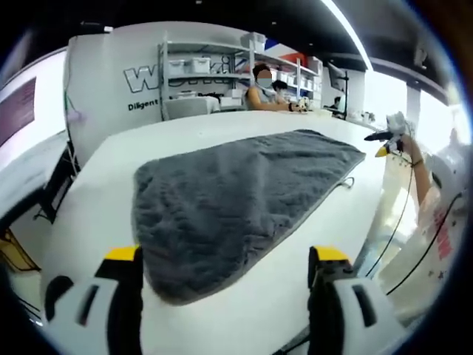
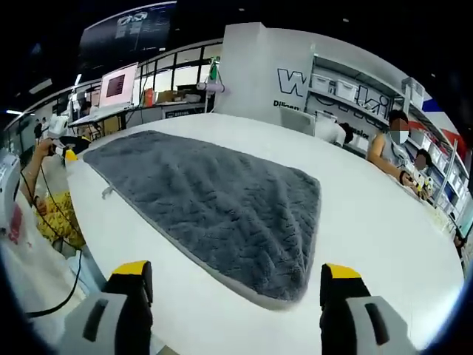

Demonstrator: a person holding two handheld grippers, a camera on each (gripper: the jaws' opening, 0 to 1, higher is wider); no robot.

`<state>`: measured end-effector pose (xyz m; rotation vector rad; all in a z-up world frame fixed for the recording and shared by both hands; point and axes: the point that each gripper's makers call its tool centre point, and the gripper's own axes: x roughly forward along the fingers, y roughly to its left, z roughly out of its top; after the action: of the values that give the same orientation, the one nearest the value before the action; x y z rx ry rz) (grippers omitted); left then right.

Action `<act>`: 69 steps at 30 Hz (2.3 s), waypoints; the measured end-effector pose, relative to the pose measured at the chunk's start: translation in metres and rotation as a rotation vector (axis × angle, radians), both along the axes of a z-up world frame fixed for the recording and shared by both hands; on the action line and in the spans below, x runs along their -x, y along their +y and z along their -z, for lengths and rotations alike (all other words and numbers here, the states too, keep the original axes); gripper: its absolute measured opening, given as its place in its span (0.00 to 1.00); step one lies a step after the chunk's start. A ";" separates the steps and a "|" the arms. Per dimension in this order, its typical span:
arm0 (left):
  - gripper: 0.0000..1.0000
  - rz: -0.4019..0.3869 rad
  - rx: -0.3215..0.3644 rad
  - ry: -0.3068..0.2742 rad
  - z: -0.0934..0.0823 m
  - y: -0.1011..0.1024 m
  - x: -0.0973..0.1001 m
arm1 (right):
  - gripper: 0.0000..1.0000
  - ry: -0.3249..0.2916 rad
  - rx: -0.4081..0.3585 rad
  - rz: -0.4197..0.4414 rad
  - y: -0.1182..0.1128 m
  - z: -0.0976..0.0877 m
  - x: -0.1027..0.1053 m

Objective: Fold the towel on the table until its edges align and the towel forms a compact rectangular stack.

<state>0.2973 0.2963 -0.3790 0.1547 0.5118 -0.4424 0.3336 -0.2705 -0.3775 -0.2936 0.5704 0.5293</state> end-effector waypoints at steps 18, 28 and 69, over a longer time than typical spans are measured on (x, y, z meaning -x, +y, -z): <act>0.91 0.071 0.011 0.019 0.004 -0.016 0.009 | 0.80 0.036 0.014 -0.115 0.020 0.011 0.012; 0.80 0.032 0.008 0.034 0.005 0.001 0.020 | 0.75 0.046 0.020 -0.147 0.023 0.012 0.014; 0.48 0.039 -0.057 0.121 0.033 0.010 0.008 | 0.39 0.147 -0.008 -0.157 -0.012 0.041 -0.003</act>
<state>0.2892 0.3068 -0.4122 0.1938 0.6409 -0.4777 0.3363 -0.2823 -0.4189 -0.2947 0.6909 0.7087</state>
